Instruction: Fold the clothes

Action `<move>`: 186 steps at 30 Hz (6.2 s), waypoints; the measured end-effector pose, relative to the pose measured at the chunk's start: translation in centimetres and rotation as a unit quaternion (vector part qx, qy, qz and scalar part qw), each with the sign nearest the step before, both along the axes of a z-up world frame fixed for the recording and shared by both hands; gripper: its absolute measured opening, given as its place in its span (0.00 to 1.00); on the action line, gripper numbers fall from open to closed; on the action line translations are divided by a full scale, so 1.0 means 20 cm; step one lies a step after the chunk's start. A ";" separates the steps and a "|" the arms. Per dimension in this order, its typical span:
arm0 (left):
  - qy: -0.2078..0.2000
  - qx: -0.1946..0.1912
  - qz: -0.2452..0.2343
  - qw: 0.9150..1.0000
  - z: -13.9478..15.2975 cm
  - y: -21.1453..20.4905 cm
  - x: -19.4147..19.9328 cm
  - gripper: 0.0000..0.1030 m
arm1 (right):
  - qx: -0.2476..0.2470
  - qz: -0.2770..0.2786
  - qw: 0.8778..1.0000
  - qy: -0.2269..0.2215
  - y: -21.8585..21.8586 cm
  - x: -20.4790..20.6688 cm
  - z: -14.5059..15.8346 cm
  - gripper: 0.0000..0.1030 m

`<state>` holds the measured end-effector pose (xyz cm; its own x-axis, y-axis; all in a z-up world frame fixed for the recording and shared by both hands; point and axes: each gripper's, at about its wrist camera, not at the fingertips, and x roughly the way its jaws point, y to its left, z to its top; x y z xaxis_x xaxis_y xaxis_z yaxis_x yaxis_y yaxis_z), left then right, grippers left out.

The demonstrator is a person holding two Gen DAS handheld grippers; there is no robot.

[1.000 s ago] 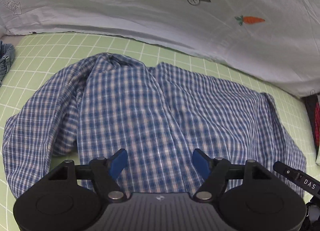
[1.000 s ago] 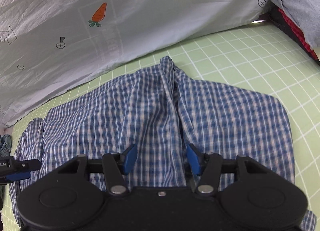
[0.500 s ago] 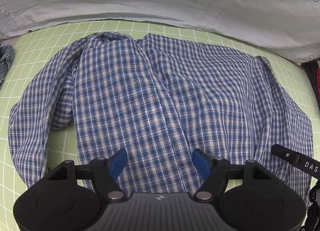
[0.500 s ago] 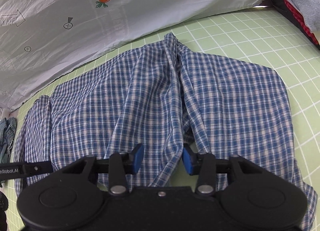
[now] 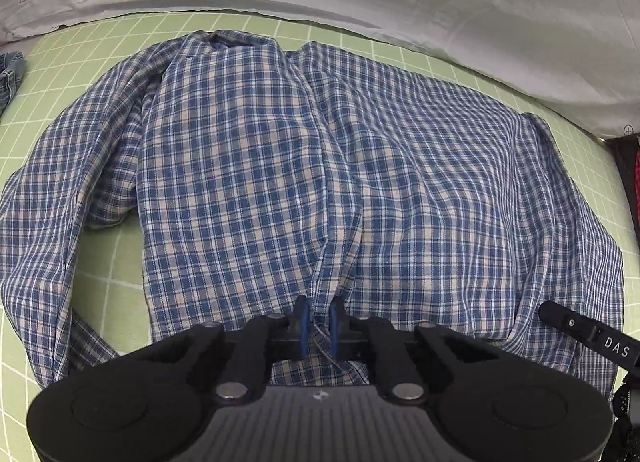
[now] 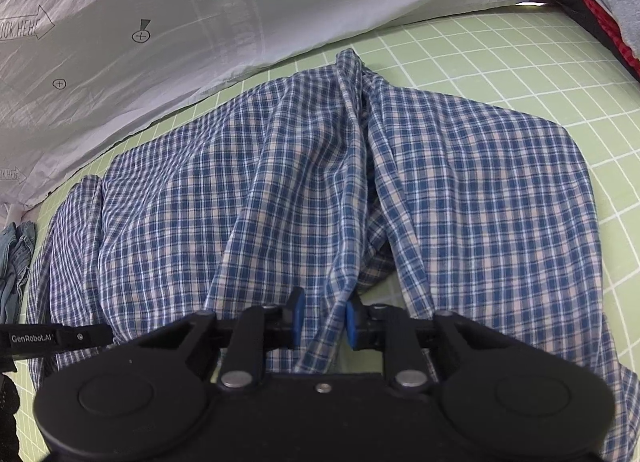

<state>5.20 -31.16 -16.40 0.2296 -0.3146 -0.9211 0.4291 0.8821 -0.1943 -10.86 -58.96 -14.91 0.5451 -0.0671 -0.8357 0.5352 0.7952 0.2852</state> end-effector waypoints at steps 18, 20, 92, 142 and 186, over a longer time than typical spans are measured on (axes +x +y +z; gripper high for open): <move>-0.089 -0.137 0.170 0.972 0.54 0.75 -0.10 0.02 | -0.124 -0.095 0.971 -0.178 -0.02 -0.55 0.63 0.02; -0.097 -0.148 0.190 0.966 0.60 0.88 -0.13 0.02 | -0.136 -0.111 0.967 -0.182 -0.02 -0.64 0.67 0.02; 0.028 -0.001 0.208 0.978 0.10 1.17 -0.53 0.02 | -0.087 -0.058 0.993 0.056 0.16 -0.93 0.22 0.04; -0.027 -0.018 -0.026 0.999 0.09 0.34 0.10 0.62 | -0.076 0.121 0.988 0.053 0.34 0.02 0.08 0.29; -0.022 -0.020 0.038 0.999 0.28 0.68 -0.55 0.77 | -0.048 0.042 0.997 -0.035 0.46 -0.45 0.38 0.63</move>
<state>-5.83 -17.60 -10.88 0.2940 -0.3304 -0.8969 0.3696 0.9047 -0.2121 -19.94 -49.73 -7.24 0.6091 -0.0960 -0.7873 0.4465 0.8619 0.2404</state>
